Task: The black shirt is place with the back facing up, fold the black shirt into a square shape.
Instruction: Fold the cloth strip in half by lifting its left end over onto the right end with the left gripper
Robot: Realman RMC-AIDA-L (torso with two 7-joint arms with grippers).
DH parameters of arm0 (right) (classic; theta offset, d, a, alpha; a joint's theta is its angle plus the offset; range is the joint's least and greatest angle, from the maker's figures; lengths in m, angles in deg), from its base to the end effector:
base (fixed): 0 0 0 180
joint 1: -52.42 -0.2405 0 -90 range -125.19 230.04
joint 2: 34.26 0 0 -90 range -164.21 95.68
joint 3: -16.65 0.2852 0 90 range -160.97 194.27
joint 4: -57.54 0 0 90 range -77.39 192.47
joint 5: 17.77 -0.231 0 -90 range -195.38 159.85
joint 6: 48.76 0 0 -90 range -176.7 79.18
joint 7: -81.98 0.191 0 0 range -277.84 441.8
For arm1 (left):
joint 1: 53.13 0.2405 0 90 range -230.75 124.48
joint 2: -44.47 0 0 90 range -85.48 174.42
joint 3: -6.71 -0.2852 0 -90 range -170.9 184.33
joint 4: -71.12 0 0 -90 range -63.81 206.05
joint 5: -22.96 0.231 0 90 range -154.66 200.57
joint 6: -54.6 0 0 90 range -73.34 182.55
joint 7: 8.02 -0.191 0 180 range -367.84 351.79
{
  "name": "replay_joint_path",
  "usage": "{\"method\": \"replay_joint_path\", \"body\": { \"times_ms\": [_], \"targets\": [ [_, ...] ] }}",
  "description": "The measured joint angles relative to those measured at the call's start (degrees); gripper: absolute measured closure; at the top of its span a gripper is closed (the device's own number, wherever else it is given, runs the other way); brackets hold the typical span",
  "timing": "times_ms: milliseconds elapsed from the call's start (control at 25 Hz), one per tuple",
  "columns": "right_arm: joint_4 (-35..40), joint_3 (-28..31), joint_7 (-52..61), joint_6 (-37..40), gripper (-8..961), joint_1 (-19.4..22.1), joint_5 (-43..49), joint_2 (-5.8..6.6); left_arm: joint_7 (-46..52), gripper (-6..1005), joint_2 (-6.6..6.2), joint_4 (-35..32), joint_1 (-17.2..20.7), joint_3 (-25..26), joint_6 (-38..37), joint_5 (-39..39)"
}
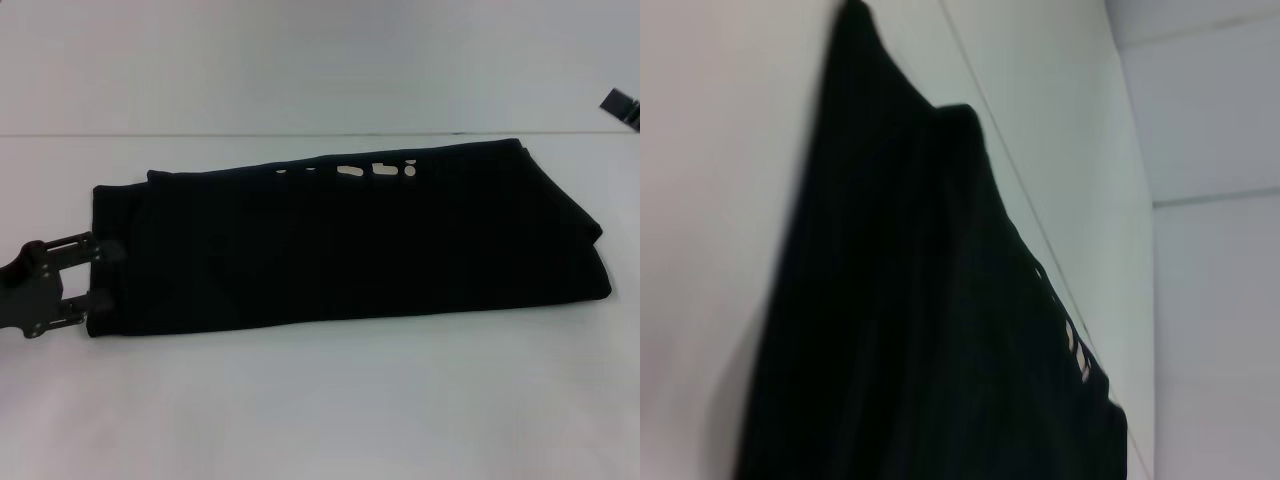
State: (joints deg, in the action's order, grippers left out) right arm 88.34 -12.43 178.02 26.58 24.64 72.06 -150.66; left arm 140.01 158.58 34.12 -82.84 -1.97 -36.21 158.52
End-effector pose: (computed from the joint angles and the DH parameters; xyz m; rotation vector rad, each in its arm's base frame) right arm 0.3222 0.4311 0.0390 -1.9117 1.1586 1.2038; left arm -0.3709 0.3688 0.0233 -1.6427 -2.2859 -0.9288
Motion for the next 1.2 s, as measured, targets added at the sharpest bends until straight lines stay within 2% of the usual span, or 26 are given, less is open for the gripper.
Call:
{"method": "replay_joint_path", "body": {
  "times_ms": [440,680,1200],
  "targets": [
    [-2.3,-0.3,-3.7,-0.4,234,-0.5,0.0,-0.04,4.8,243,1.26,0.2,2.4,-0.4,5.5,2.5],
    [-2.5,-0.6,-3.8,-2.2,234,-0.6,0.1,0.09,5.7,248,1.91,1.7,2.3,-0.4,10.0,4.1],
    [-2.7,-0.6,-3.8,-2.9,234,-0.6,0.2,-0.15,5.2,249,1.69,6.2,-0.3,-0.9,16.2,3.9]
  ]
}}
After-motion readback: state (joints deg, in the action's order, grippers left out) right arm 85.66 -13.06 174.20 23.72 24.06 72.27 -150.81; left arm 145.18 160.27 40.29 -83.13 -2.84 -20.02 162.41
